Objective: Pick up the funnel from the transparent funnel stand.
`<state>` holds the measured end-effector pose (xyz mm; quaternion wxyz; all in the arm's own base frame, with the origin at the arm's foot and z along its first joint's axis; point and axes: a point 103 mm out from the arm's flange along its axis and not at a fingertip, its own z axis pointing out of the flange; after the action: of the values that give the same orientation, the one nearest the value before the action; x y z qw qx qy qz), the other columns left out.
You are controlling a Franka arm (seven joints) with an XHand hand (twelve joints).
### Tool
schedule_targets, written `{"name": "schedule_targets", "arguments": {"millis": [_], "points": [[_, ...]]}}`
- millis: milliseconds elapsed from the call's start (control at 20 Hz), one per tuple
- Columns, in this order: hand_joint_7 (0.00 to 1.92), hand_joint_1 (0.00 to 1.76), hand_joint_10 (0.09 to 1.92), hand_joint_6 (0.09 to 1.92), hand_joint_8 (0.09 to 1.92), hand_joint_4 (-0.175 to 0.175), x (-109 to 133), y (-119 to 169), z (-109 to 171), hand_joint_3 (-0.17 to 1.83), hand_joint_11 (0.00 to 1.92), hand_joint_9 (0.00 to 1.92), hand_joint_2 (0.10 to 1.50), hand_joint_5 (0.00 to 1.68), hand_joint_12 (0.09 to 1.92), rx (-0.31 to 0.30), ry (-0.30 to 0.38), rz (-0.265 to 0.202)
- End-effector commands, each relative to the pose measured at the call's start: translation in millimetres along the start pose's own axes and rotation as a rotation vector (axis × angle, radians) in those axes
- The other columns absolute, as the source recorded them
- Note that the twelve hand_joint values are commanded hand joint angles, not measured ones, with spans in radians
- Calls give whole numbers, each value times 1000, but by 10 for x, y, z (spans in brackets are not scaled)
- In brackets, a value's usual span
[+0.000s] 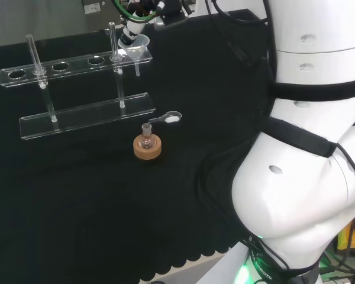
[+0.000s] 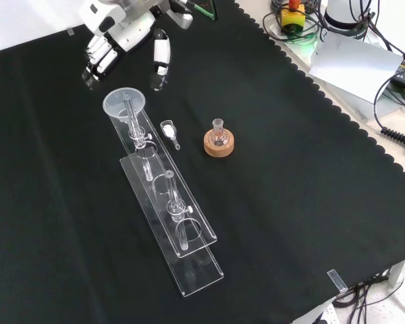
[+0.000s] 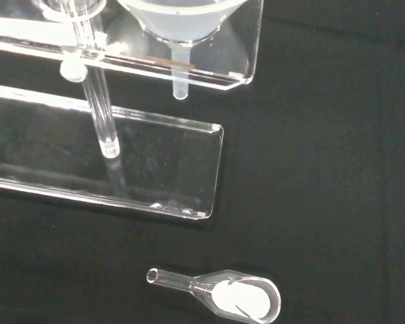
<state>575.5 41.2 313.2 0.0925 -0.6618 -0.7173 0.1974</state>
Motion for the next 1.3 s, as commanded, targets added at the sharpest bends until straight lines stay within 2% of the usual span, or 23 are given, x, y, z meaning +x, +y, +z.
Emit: {"name": "schedule_targets", "arguments": {"millis": [50, 200, 500, 950, 1300], "points": [[0, 552, 873, 87, 403, 9, 130, 69, 42, 224, 286, 105, 780, 68, 1554, 45, -45, -22], [0, 567, 882, 87, 390, 11, 189, 106, 80, 229, 307, 100, 774, 59, 1545, 59, -62, -32], [0, 588, 890, 87, 366, 13, 140, 176, 87, 236, 318, 87, 767, 53, 1536, 79, -109, -14], [0, 613, 898, 87, 345, 15, 122, 273, 167, 245, 326, 79, 761, 51, 1534, 109, -104, -23], [0, 636, 904, 87, 355, 18, 170, 326, 152, 259, 338, 95, 759, 63, 1529, 113, -127, -28]]}}
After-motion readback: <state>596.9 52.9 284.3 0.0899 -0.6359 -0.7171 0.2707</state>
